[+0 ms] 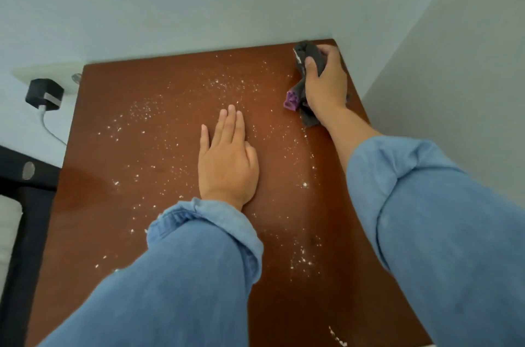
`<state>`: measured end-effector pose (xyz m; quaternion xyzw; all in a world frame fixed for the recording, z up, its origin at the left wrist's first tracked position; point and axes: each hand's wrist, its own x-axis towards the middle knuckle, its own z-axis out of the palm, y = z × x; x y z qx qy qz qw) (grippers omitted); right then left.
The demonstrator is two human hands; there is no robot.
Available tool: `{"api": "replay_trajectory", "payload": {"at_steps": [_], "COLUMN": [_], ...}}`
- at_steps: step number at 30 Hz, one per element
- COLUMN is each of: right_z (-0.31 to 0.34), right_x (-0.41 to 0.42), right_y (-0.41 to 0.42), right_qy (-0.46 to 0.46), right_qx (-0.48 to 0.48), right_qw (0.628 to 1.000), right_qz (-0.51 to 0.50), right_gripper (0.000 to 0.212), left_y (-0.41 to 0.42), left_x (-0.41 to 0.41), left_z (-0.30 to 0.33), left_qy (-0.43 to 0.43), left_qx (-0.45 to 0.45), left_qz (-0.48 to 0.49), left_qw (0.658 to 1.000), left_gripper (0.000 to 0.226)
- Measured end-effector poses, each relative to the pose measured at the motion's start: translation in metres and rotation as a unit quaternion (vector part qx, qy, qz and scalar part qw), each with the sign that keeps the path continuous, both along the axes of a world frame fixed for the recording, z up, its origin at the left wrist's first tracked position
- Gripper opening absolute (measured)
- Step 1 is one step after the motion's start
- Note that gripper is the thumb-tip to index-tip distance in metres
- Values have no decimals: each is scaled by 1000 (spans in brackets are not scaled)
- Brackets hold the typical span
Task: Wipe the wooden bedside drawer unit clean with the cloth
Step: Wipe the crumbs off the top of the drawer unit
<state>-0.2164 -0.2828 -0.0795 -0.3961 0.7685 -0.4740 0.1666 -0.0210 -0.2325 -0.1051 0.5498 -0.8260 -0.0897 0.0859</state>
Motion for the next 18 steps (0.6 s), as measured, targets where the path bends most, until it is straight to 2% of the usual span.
{"api": "replay_trajectory", "payload": {"at_steps": [6, 11, 14, 18], "right_z": [-6, -8, -9, -8], "right_x": [3, 10, 13, 28], "right_y": [-60, -82, -71, -25], "right_qy": [89, 180, 159, 74], "right_qx": [52, 96, 95, 74], "right_qw": [989, 965, 960, 968], "right_qz": [106, 167, 210, 226], "right_gripper": [32, 33, 33, 31], "left_y": [-1, -3, -4, -7], "left_x": [0, 0, 1, 4], "left_z": [-1, 0, -1, -2], "left_qy": [4, 7, 3, 3], "left_qx": [0, 7, 6, 0], "left_qz": [6, 8, 6, 5], "left_qw": [1000, 1000, 1000, 1000], "left_gripper": [66, 62, 63, 63]}}
